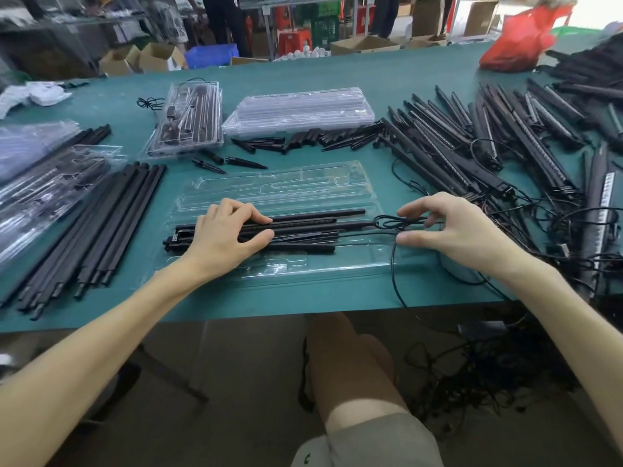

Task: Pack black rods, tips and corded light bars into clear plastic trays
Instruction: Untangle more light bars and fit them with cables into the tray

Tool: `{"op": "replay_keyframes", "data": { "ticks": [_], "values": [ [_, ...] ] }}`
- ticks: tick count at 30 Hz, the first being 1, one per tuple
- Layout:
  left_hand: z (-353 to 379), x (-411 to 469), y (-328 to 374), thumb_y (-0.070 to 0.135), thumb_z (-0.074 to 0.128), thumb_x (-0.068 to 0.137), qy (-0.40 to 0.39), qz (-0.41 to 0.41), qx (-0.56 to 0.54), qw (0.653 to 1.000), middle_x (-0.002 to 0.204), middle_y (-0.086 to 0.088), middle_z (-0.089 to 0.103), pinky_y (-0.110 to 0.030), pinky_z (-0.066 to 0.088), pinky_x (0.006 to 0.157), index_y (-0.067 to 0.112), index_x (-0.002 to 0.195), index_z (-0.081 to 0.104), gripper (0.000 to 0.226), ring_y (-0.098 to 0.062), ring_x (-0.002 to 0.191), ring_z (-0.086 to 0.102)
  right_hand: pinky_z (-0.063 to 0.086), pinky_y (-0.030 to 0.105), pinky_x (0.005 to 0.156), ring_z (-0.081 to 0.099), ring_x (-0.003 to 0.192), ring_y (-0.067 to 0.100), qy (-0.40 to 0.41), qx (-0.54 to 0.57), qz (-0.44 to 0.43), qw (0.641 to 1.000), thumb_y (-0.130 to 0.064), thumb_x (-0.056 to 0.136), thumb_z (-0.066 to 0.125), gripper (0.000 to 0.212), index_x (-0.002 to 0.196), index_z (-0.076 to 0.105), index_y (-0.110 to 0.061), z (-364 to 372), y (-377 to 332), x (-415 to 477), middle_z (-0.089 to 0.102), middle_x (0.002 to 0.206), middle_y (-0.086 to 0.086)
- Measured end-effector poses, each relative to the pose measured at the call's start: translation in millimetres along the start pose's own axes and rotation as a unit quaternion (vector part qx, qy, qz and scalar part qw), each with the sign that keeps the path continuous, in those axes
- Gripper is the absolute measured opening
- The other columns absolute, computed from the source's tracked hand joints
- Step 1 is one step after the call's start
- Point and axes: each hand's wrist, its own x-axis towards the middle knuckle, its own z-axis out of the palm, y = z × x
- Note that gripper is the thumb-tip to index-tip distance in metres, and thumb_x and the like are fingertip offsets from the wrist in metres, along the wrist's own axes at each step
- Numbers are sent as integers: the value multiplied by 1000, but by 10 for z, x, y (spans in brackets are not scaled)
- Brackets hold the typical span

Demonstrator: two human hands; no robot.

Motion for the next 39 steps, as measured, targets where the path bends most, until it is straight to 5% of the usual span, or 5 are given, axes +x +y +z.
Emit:
{"op": "replay_keyframes", "data": {
  "ticks": [8, 12, 24, 29, 39],
  "values": [
    [33, -6, -3, 53, 60, 92, 15, 8, 1, 1000, 113, 14, 46, -34, 23, 92, 43, 108, 60, 18, -11, 109, 36, 46, 8, 76, 66, 84, 8, 166, 29, -44, 985, -18, 87, 77, 11, 98, 77, -15, 12, -136, 10, 72, 88, -7],
    [46, -16, 15, 51, 60, 94, 20, 10, 1, 1000, 114, 13, 47, -32, 21, 92, 41, 109, 61, 18, -9, 108, 34, 53, 23, 80, 67, 84, 15, 233, 88, -82, 965, -18, 88, 76, 12, 100, 77, -14, -19, -371, 71, 74, 92, -3],
    [45, -51, 13, 53, 56, 94, 31, 18, 9, 999, 114, 12, 46, -31, 22, 92, 38, 112, 62, 25, -8, 108, 33, 50, 22, 64, 61, 72, 7, 196, 278, -52, 939, -25, 90, 75, 16, 95, 74, -10, 18, -1131, 296, 73, 84, 5],
    [44, -50, 10, 53, 54, 95, 33, 24, 17, 999, 114, 12, 46, -32, 23, 90, 36, 113, 62, 26, -9, 106, 33, 52, 20, 62, 58, 67, 9, 70, 548, 44, 832, -14, 91, 73, 19, 102, 66, 0, 50, -1285, 339, 62, 82, 2],
    [40, -91, 12, 48, 53, 97, 51, 37, 6, 998, 111, 8, 53, -44, 40, 95, 31, 106, 65, 23, -19, 107, 48, 56, 20, 64, 60, 63, 13, 31, 770, 89, 631, -3, 91, 70, 11, 88, 59, -4, 54, -1392, 332, 56, 78, 7]
  ]
}}
